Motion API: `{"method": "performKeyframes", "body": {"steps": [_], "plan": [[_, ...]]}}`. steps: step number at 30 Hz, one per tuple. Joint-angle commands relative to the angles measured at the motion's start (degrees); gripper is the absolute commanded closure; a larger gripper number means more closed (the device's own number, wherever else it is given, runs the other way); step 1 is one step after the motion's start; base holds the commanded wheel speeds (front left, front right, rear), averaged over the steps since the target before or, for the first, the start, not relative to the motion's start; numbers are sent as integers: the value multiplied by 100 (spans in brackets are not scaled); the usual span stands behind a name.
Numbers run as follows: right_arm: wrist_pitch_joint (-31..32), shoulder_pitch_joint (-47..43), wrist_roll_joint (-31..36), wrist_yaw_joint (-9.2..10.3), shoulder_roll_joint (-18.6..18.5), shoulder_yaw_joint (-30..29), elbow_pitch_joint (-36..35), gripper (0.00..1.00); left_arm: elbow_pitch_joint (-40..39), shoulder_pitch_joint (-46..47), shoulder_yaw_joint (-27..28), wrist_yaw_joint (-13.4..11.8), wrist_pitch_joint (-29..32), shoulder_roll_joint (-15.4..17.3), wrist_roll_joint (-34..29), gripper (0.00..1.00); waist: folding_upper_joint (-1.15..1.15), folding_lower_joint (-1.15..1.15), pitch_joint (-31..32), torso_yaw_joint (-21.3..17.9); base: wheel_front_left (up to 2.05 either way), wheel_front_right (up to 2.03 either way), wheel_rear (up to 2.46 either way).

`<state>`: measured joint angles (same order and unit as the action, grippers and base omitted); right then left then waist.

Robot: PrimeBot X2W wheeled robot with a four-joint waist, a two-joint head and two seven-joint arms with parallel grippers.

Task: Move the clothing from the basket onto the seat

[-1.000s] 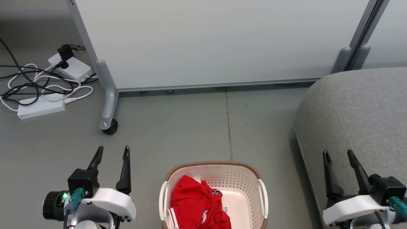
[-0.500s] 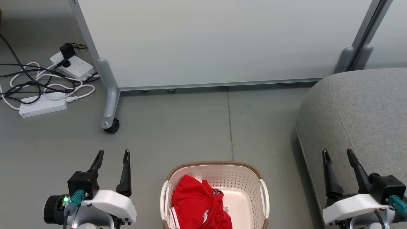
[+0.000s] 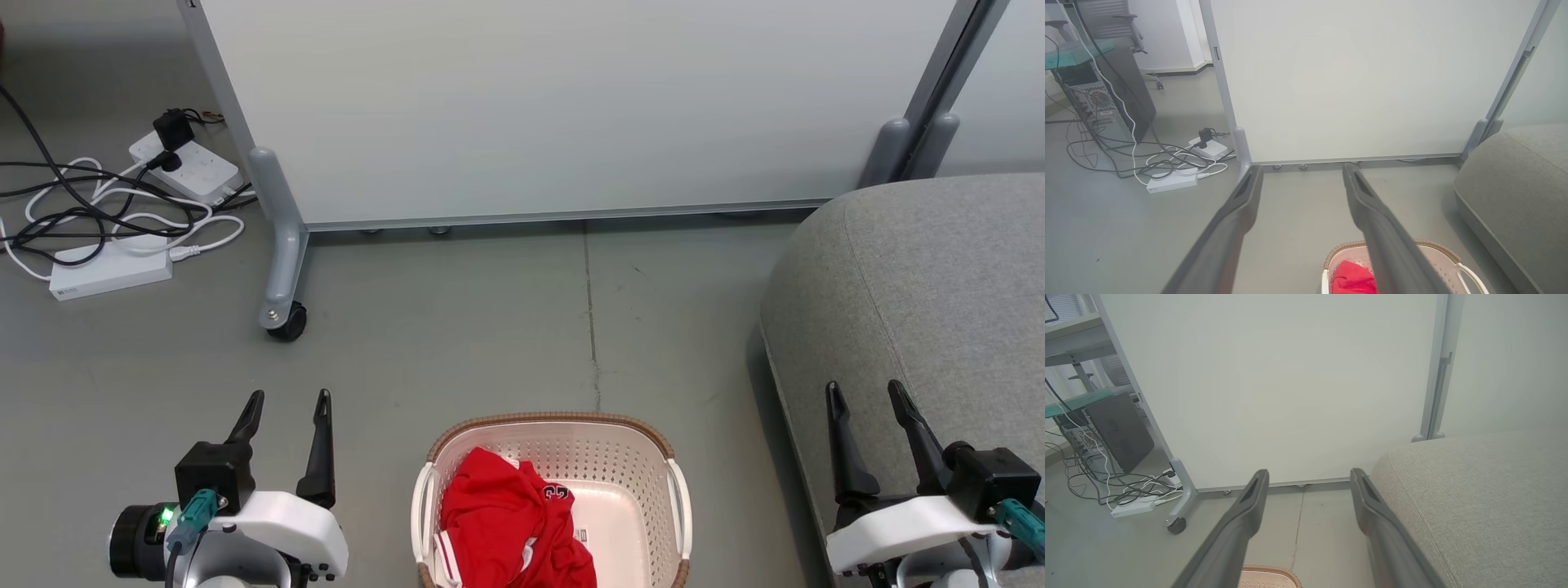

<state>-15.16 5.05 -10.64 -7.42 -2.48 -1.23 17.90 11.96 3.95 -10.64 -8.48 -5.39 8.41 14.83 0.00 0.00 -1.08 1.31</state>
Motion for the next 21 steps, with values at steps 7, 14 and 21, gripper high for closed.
{"method": "performKeyframes", "body": {"steps": [7,14,21], "plan": [[-17,122,-27,-12,-27,50,-53,0,-36,141,-94,-1,28,91,-50,0,0,0,-141,-70,0,0,0],[-17,450,47,-12,-28,112,-247,0,298,734,-516,324,242,-36,-120,0,0,0,-761,-298,0,0,0],[-17,1101,-175,-12,-27,335,-717,0,1636,1754,-1244,794,496,-265,-383,0,0,0,-1963,-748,0,0,0]]}}
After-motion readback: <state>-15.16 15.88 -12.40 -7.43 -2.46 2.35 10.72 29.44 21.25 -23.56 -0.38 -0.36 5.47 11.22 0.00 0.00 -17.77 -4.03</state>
